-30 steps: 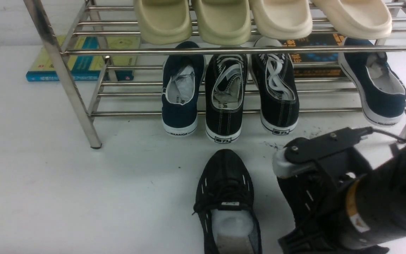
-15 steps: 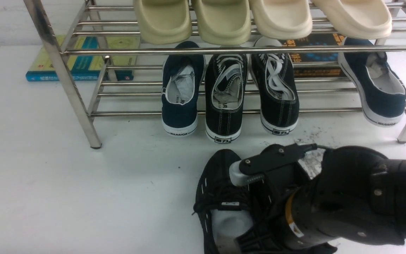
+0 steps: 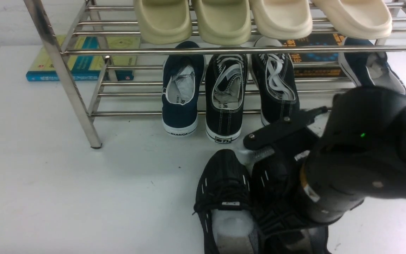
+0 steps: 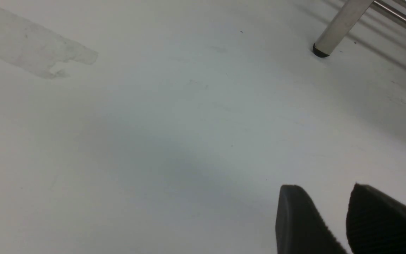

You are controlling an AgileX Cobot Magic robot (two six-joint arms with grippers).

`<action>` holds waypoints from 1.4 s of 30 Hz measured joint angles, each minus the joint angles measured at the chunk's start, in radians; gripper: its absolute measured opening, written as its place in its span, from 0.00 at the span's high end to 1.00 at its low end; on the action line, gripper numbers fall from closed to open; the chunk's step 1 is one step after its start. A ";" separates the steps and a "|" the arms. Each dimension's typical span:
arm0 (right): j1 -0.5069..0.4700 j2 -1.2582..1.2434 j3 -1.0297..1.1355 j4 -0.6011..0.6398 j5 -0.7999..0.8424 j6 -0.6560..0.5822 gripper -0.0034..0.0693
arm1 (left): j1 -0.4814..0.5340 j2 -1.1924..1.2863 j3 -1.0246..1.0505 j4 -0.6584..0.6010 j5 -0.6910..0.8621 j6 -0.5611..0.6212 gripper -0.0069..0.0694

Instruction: Take the shoes off the shelf with your hand on the white table.

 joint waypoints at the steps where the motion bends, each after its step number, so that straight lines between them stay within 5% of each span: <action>1: 0.000 -0.029 -0.011 -0.004 0.017 -0.022 0.19 | 0.000 0.000 0.000 0.000 0.000 0.000 0.59; 5: 0.000 -0.146 -0.024 -0.029 0.046 -0.086 0.31 | 0.000 0.000 0.000 0.000 0.000 0.000 0.59; 13: 0.000 -0.596 0.156 -0.055 0.028 -0.110 0.92 | 0.000 0.000 0.000 0.000 0.000 0.000 0.59; 15: 0.000 -0.693 0.262 -0.071 -0.078 -0.110 0.96 | 0.000 0.000 0.000 0.000 0.000 0.000 0.59; 21: 0.000 -0.979 0.652 -0.147 -0.636 -0.110 0.97 | 0.000 0.000 0.000 0.000 0.000 0.000 0.59; 26: 0.000 -1.073 0.818 -0.165 -0.897 -0.110 0.97 | 0.000 0.000 0.000 0.000 0.000 0.000 0.59; 42: 0.000 -1.092 0.925 -0.194 -0.969 -0.110 0.96 | 0.000 0.000 0.000 0.000 0.000 0.000 0.59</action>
